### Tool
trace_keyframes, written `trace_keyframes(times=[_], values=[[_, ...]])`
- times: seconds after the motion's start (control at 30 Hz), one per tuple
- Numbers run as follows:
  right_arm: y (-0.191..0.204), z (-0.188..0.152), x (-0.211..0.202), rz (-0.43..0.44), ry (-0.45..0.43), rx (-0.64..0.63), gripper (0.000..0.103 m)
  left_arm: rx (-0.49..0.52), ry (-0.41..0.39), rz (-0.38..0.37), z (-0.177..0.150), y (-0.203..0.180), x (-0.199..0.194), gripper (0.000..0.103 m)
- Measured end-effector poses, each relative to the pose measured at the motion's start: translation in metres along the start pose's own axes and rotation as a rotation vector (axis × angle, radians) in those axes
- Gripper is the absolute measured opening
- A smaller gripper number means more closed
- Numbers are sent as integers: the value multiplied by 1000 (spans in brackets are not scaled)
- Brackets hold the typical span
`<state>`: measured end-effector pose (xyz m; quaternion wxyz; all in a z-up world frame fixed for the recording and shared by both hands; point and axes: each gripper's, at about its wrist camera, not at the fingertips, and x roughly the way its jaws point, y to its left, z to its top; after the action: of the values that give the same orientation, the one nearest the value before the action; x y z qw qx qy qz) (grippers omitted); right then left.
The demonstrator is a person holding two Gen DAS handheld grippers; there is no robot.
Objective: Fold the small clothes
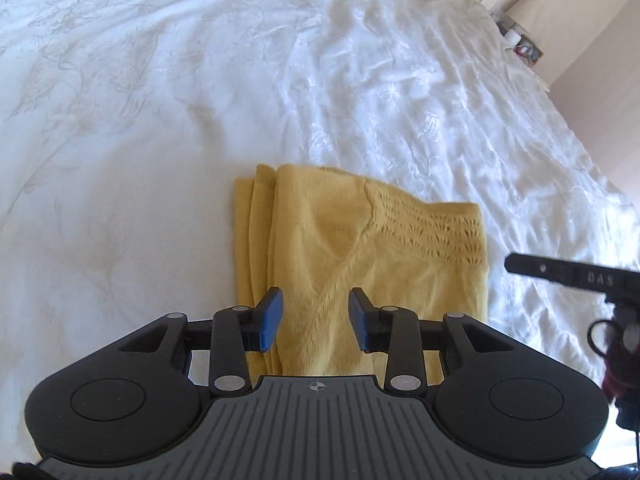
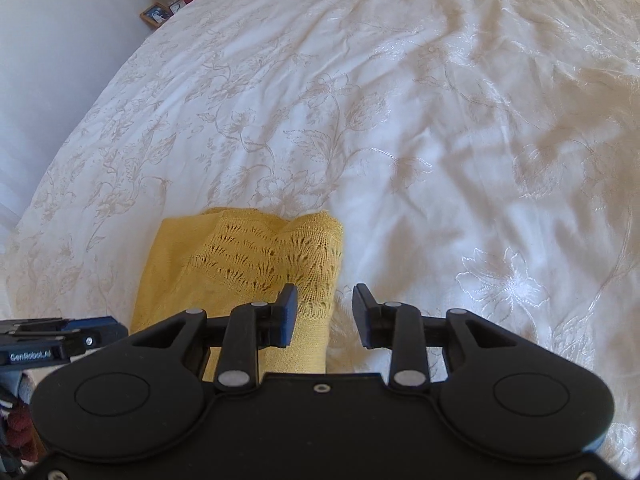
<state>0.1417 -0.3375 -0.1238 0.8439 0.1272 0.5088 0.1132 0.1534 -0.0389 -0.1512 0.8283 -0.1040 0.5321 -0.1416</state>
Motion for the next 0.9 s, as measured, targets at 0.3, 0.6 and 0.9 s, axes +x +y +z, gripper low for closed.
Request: trace_keyframes(times=[0.3, 0.6, 0.9], values=[[7, -7, 5, 3, 11, 9, 43, 19, 98, 17, 40, 3, 56, 34], [27, 2, 17, -19, 7, -31, 43, -41, 64, 63, 35, 29, 50, 7], [3, 34, 99, -151, 105, 75, 60, 32, 77, 60, 37, 32, 55, 11]])
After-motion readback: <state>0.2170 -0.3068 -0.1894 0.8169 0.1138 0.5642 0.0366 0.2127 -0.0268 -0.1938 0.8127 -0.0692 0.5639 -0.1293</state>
